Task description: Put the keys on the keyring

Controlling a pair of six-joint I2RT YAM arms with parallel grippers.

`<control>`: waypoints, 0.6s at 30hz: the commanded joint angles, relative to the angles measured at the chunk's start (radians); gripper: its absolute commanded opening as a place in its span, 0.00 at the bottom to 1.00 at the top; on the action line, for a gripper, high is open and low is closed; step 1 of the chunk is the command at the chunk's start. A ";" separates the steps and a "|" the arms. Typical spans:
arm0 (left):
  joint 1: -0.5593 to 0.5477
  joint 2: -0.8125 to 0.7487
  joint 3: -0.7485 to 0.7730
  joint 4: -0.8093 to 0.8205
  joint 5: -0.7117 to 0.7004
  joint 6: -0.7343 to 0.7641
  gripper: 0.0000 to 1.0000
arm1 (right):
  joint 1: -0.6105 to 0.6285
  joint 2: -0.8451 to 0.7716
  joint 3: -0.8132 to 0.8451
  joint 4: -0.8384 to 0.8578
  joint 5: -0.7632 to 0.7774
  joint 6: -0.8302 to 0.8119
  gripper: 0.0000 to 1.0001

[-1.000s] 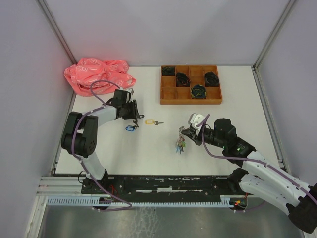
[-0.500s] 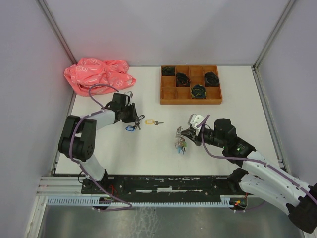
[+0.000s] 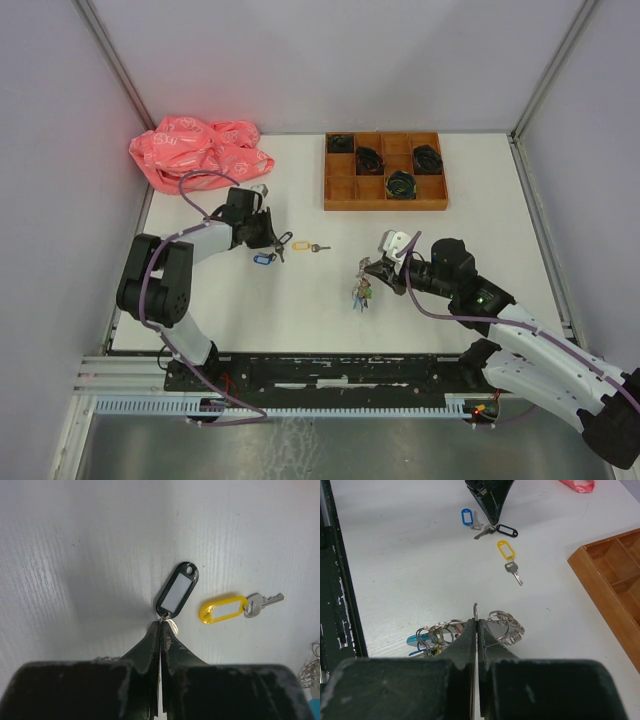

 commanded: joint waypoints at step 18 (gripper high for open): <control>-0.065 -0.585 -0.016 -0.557 -0.036 -0.058 0.03 | -0.005 -0.025 0.053 0.040 -0.021 -0.014 0.01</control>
